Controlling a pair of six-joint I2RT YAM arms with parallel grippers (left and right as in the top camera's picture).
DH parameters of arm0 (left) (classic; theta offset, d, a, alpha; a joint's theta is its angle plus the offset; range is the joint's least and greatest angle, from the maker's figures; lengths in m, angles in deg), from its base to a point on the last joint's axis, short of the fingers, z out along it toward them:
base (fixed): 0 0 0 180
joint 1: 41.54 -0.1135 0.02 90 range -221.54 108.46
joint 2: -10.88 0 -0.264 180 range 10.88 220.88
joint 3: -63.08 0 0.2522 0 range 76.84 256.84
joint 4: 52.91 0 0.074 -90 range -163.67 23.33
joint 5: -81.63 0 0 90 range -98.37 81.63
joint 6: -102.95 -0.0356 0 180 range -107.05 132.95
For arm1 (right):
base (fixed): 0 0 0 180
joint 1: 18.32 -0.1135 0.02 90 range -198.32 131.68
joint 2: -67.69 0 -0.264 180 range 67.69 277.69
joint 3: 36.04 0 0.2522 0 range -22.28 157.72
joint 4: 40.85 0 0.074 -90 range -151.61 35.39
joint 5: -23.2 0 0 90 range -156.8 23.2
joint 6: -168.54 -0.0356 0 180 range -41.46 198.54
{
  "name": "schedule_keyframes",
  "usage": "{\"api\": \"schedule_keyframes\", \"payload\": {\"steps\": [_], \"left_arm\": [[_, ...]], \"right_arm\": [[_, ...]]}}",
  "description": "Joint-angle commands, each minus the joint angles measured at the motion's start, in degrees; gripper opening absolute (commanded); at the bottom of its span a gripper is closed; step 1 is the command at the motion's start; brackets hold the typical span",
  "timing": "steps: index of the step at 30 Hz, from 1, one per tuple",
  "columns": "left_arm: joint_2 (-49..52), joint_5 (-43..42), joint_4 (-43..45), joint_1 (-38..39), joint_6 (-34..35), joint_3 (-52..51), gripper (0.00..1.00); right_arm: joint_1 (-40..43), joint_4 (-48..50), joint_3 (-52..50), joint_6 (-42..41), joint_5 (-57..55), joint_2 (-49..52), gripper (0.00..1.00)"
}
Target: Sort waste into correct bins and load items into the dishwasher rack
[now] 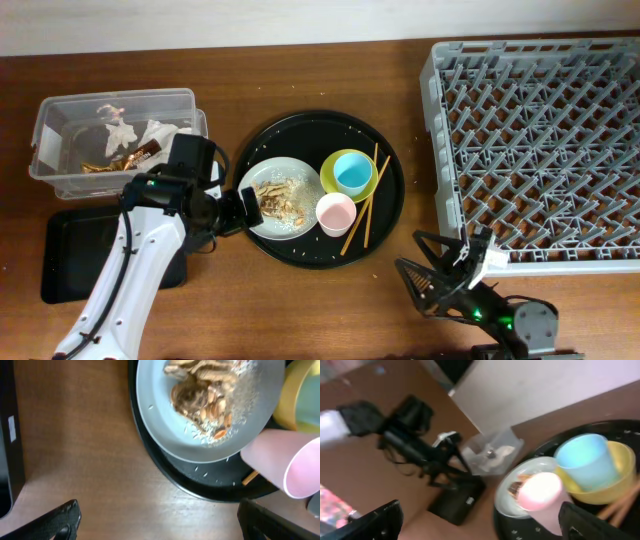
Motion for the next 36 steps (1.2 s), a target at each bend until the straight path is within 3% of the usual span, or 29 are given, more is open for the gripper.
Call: {"api": "schedule_keyframes", "payload": {"steps": [1,3,4,6,8,9,11,15,18,21,24,26,27,28,29,32,36], "left_arm": [[-0.7,0.5,1.2,-0.4,0.0,1.7,0.99],[-0.7,0.9,1.1,-3.0,-2.2,6.0,0.99],[-0.7,4.9,0.2,-4.5,-3.4,11.4,0.99],[-0.7,12.0,-2.6,-6.8,-2.6,16.3,0.99],[-0.7,12.9,-4.5,-12.6,-2.0,18.6,0.99],[-0.7,12.9,-4.6,-17.9,-2.0,18.6,0.99],[-0.7,12.9,-5.4,-25.6,-1.9,18.6,0.99],[-0.7,12.9,-7.3,-35.5,-0.5,18.6,0.99],[-0.7,12.9,-7.3,-35.6,-0.5,18.6,0.99],[-0.7,12.9,-7.3,-35.6,-0.5,18.6,0.99],[-0.7,12.9,-7.3,-35.6,-0.5,18.6,0.99],[-0.7,12.9,-7.3,-35.6,-0.5,18.6,0.99],[-0.7,12.9,-7.3,-35.6,-0.5,18.6,0.99],[-0.7,12.9,-7.3,-35.6,-0.5,18.6,0.99],[-0.7,12.9,-7.3,-35.6,-0.5,18.6,0.99],[-0.7,12.9,-7.3,-35.6,-0.5,18.6,0.99],[-0.7,12.9,-7.3,-35.6,-0.5,18.6,0.99]], "right_arm": [[-0.2,0.2,6.1,-3.2,-0.4,-0.1,0.98],[-0.2,-7.5,15.0,4.8,-2.1,4.4,0.98],[-0.2,-22.3,27.0,16.8,-3.6,14.0,0.98],[-0.3,-38.9,42.2,28.9,-5.8,26.4,0.98],[-0.3,-50.9,54.0,36.0,-8.7,36.6,0.98],[-0.3,-62.6,66.5,40.8,-13.5,46.8,0.98],[-1.3,-68.5,76.4,41.9,-15.4,55.5,0.98],[-20.4,-69.2,80.0,41.6,-31.1,65.4,0.98],[-35.3,-69.1,81.0,39.4,-42.3,76.0,0.98],[-41.9,-65.9,84.3,39.0,-42.1,83.4,0.98],[-43.9,-60.4,84.3,39.0,-33.9,87.5,0.98],[-43.8,-59.1,84.3,38.4,-36.4,91.6,0.99],[-43.8,-58.3,84.3,33.4,-40.5,96.2,0.95],[-43.8,-57.6,84.3,30.2,-43.5,99.2,0.80],[-43.8,-57.3,84.3,28.2,-45.4,101.0,0.78],[-43.8,-57.0,84.2,24.6,-52.5,104.3,0.77],[-43.8,-57.5,83.6,24.6,-53.4,105.3,0.77]]}}
